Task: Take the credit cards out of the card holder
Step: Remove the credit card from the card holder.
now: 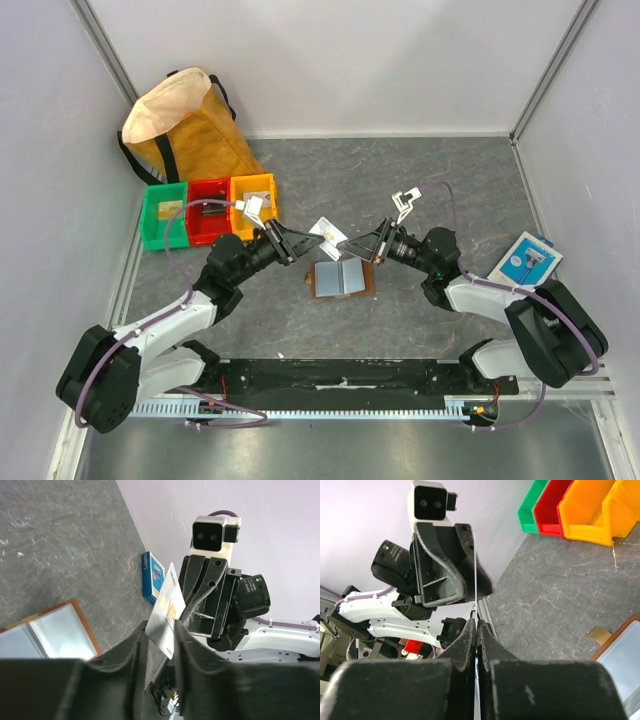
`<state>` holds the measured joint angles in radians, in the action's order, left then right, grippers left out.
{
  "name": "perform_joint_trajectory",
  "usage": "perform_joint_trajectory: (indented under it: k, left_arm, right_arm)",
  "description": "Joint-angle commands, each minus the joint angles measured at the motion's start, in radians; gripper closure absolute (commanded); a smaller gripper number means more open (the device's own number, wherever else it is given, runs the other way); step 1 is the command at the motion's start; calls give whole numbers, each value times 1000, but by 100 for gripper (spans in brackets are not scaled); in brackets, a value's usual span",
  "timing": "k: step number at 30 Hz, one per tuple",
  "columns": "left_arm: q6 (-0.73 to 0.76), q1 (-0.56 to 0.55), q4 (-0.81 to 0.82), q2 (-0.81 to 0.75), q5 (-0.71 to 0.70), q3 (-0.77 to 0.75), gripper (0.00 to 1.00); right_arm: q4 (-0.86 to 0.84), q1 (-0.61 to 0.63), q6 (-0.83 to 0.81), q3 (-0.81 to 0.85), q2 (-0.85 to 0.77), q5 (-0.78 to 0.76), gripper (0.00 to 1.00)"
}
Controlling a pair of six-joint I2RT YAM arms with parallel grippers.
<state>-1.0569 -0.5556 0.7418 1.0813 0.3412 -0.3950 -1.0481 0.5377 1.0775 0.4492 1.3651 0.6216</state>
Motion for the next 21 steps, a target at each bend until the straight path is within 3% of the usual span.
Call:
perform_joint_trajectory:
  k: [1, 3, 6, 8, 12, 21]
  left_arm:
    - [177, 28, -258, -37, 111, -148, 54]
    - [277, 55, -414, -46, 172, -217, 40]
    - [435, 108, -637, -35, 273, -329, 28]
    - [527, 123, -801, -14, 324, -396, 27]
    - [653, 128, -956, 51, 407, -501, 28]
    - [762, 128, -1024, 137, 568, -567, 39]
  right_arm:
    - [-73, -18, -14, 8, -11, 65, 100]
    - [-58, -25, -31, 9, -17, 111, 100]
    - [3, -33, -83, 17, -38, 173, 100]
    - [74, -33, -135, 28, -61, 197, 100]
    - [242, -33, -258, 62, -115, 222, 100]
    - [263, -33, -266, 91, -129, 277, 100]
